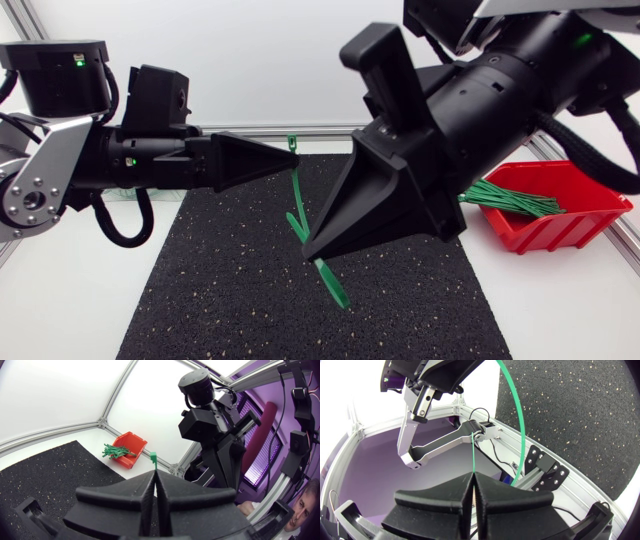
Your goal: Take a green cable tie from the red box, thread the tail through the head to close it, then place it in the transparent bin on the left.
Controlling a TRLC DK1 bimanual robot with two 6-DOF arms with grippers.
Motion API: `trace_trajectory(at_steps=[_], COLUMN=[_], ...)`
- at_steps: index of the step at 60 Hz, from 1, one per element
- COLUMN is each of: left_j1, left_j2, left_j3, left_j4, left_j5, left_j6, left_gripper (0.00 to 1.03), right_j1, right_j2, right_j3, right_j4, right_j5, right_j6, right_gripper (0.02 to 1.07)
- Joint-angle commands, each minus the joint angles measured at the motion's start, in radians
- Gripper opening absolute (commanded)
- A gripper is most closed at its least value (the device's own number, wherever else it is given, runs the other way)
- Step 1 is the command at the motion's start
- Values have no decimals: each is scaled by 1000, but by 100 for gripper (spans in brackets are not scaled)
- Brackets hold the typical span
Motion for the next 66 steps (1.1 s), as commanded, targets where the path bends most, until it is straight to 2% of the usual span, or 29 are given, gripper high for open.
trace_trajectory(at_steps=[1,8,18,28,39,57,66], left_j1=[-17,-43,-49,-37,-31,-31,-8], left_j2=[-26,-47,-63,-73,-79,-86,-82], left_j3=[-33,-46,-62,-84,-101,-107,-105], left_j4=[22,26,40,86,151,168,189], left_j5=[-15,-31,-32,-32,-32,-34,-37], left_j6=[-46,-48,-54,-83,-134,-154,-178], left_gripper=[4,4,4,4,4,4,4], right_j1=[-20,-27,-23,-45,-60,-42,-39], right_j2=[-30,-21,-11,6,8,43,80], right_j3=[27,45,67,75,101,148,184], right_j4=[-16,-2,113,25,18,14,16], right_j5=[-18,-41,-38,-63,-80,-96,-109], right_j6=[91,107,187,216,321,356,376], right_gripper=[7,7,7,7,7,7,8])
